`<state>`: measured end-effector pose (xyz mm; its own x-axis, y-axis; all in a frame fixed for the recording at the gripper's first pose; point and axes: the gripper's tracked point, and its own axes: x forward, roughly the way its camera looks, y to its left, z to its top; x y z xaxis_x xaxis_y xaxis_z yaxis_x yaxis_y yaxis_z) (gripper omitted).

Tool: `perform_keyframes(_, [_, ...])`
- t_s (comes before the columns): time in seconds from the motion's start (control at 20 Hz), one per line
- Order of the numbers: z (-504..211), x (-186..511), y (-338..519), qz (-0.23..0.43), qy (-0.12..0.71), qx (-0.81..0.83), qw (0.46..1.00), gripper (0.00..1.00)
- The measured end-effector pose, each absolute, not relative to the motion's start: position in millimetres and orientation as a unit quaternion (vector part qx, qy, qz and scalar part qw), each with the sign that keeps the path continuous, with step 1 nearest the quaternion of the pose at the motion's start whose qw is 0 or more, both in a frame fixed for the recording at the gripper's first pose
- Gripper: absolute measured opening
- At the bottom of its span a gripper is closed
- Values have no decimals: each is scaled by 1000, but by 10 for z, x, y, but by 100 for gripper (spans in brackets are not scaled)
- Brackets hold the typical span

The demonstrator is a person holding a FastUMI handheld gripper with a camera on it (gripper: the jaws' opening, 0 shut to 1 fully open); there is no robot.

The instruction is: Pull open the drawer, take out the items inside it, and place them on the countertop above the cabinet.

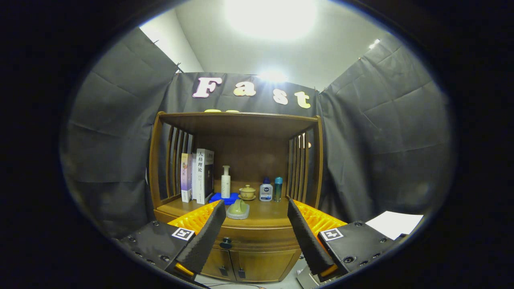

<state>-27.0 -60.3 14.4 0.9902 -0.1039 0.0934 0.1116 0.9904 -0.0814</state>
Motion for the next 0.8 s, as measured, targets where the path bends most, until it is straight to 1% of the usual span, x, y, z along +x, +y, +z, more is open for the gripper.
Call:
perform_keyframes(0.4, [153,-297,-700,-63,-55,-40,996,98])
perform_keyframes(0.55, [114,-264,-659,-49,-50,-17,997,98])
perform_keyframes(0.8, [93,-258,-673,-50,-51,-32,997,98])
